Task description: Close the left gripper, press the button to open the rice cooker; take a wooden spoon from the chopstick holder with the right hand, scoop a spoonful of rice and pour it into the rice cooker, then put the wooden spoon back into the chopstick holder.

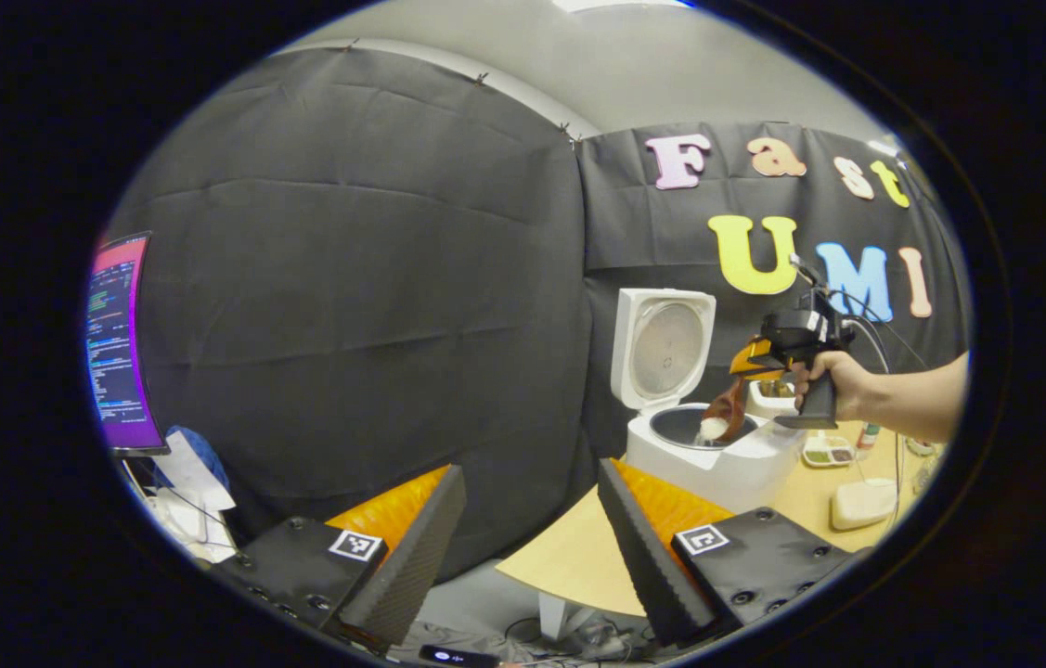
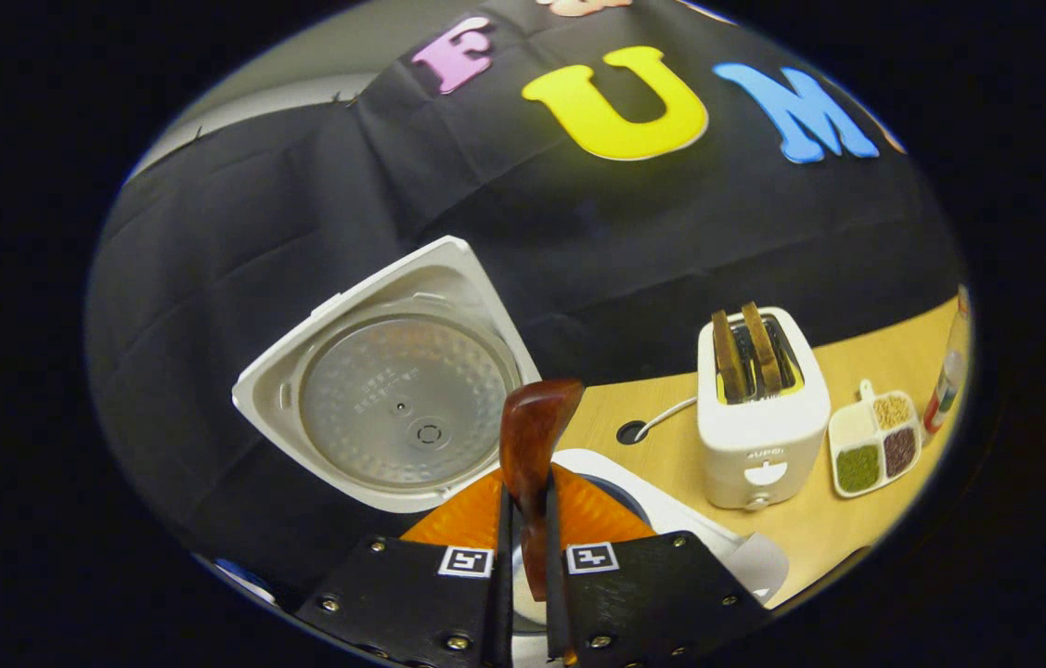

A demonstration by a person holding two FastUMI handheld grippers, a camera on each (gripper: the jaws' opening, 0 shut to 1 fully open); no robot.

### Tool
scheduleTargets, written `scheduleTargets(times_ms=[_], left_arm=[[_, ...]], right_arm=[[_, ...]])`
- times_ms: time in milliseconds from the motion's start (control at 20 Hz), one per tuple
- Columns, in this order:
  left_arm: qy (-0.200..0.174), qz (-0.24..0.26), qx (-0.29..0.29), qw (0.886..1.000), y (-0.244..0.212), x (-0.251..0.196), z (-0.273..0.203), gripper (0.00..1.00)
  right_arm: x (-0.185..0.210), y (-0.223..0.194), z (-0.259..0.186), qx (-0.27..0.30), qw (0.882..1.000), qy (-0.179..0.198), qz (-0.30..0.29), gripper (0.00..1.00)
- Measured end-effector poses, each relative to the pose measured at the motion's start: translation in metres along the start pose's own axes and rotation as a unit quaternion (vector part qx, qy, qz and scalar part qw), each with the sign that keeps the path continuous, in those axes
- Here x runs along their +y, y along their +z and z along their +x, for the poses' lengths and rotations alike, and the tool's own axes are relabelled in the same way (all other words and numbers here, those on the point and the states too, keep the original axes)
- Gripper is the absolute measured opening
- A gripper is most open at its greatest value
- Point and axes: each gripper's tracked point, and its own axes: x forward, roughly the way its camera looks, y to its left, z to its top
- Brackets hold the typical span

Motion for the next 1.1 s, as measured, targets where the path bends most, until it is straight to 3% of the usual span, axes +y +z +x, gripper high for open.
scheduleTargets(times_ms=[200,300,350,500,700,750,800,850,900,1000,1050,1100], left_arm=[[-0.006,-0.002,-0.003,1.000,0.003,-0.006,0.002,0.99],[-0.010,-0.003,-0.005,1.000,0.003,-0.011,0.005,0.99],[-0.014,-0.005,-0.006,1.000,0.003,-0.013,0.006,0.94],[-0.017,-0.007,-0.005,1.000,0.002,-0.016,0.007,1.00],[-0.014,-0.010,-0.004,1.000,0.000,-0.011,0.007,0.99],[-0.013,-0.012,-0.004,1.000,0.000,-0.010,0.007,0.94],[-0.012,-0.015,-0.003,1.000,-0.002,-0.011,0.008,0.99],[-0.010,-0.018,-0.002,1.000,-0.002,-0.010,0.008,0.94],[-0.010,-0.020,-0.002,1.000,-0.002,-0.010,0.008,0.99],[-0.011,-0.017,-0.004,1.000,0.000,-0.011,0.008,0.97],[-0.011,-0.014,-0.006,1.000,0.001,-0.012,0.008,0.95],[-0.013,-0.013,-0.007,1.000,0.002,-0.013,0.007,1.00]], right_arm=[[0.005,0.003,-0.007,-0.014,0.994,-0.010,-0.111,0.15],[0.014,0.005,-0.011,-0.028,0.986,-0.005,-0.167,0.14],[0.020,0.009,-0.013,-0.040,0.979,-0.002,-0.198,0.14],[0.034,0.007,-0.018,-0.060,0.952,0.002,-0.301,0.14],[0.045,0.002,-0.022,-0.088,0.902,0.004,-0.423,0.15],[0.051,-0.001,-0.023,-0.093,0.888,0.008,-0.449,0.15],[0.051,-0.003,-0.024,-0.097,0.880,0.008,-0.466,0.14],[0.052,-0.006,-0.025,-0.098,0.873,0.009,-0.478,0.14],[0.051,-0.008,-0.027,-0.095,0.871,0.009,-0.481,0.14],[0.049,-0.010,-0.028,-0.087,0.877,0.012,-0.472,0.14],[0.046,-0.010,-0.028,-0.081,0.885,0.013,-0.458,0.14],[0.045,-0.009,-0.030,-0.075,0.895,0.014,-0.440,0.14]])
